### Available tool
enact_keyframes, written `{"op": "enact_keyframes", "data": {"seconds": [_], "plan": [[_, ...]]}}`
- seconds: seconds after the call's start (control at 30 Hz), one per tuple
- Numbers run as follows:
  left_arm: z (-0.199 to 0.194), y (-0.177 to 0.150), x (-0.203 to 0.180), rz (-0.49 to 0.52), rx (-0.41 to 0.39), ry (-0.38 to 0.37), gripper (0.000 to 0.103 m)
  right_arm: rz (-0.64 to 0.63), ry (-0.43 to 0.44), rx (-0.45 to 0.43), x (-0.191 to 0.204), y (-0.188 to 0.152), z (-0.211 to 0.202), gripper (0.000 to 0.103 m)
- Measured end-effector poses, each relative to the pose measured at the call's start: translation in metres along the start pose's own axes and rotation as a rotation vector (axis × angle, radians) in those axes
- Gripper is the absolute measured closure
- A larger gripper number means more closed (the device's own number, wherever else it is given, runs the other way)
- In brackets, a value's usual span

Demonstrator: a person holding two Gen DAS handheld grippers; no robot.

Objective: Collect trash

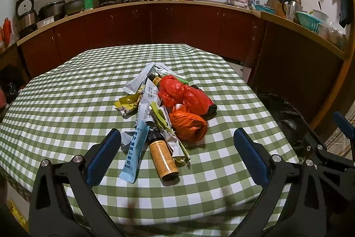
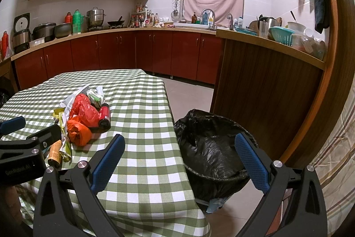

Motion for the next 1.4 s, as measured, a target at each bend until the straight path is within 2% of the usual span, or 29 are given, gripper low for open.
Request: {"op": "enact_keyframes", "data": {"seconds": [1.4], "plan": [[0.0082,-0.0059,0.0028,0.014,0.014,0.036,0.004,0.003,0.002,-0.003,-0.0032,0.0031,-0.0010,0.006]]}}
Point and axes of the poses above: each gripper's, at about its wrist camera, not at the fingertips, and z roughly the way its jaws point, x to its left, y to its top, the point moved 10 cm from there along z, roughly the way its jaws point, and after that the axes turned 1 degree about y, right-handed, at the moved point
